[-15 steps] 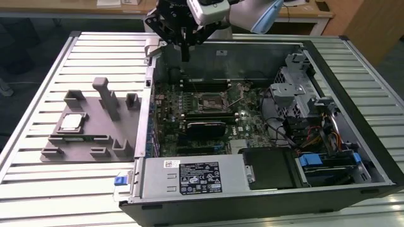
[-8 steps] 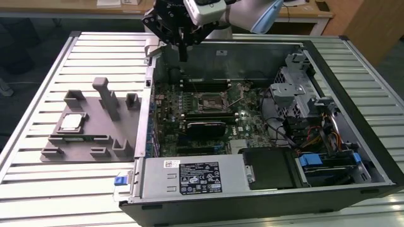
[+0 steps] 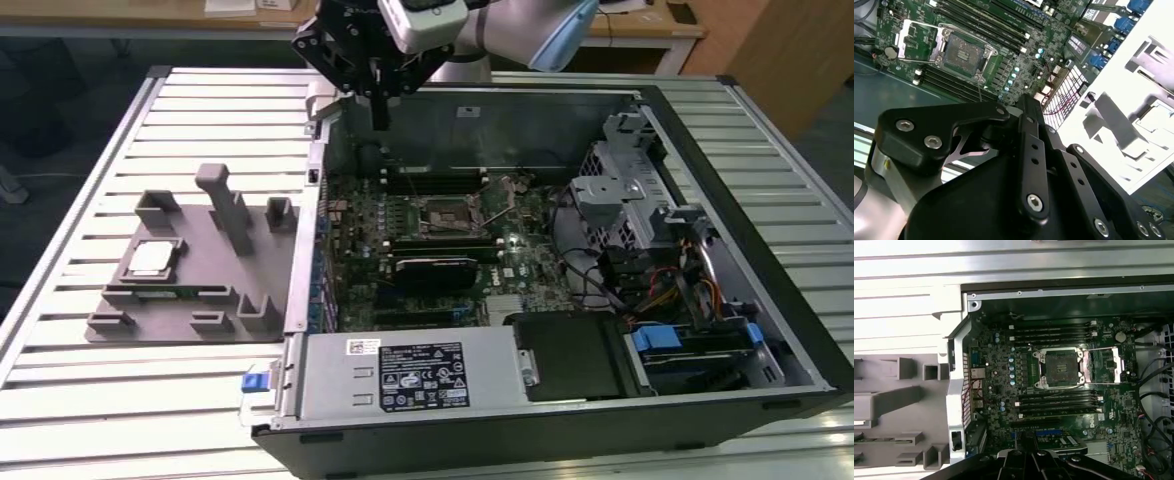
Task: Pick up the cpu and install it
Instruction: 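Reach for the cpu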
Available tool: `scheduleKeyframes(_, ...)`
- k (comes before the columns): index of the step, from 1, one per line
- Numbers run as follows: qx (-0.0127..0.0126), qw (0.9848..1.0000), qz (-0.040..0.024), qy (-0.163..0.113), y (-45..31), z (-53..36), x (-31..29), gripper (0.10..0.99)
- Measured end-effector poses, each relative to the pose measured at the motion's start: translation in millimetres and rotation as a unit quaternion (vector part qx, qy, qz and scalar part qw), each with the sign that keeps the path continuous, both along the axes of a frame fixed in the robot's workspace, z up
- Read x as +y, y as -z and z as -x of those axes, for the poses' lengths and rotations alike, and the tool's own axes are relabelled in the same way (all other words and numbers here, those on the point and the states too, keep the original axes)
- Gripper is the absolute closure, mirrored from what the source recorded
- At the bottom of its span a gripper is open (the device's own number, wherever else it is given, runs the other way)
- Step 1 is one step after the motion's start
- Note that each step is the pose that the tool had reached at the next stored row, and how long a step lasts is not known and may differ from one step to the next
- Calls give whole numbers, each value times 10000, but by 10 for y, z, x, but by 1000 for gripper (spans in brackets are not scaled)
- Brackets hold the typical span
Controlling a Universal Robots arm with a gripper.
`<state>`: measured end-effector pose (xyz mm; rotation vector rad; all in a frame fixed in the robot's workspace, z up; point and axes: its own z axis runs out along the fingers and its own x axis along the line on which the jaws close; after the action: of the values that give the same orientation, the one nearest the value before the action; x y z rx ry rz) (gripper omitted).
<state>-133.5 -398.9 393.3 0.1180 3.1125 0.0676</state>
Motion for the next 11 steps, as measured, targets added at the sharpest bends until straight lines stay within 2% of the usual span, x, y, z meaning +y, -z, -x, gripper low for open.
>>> scheduleKeyframes(11, -1, 10000, 0, 0, 0, 86, 0, 980)
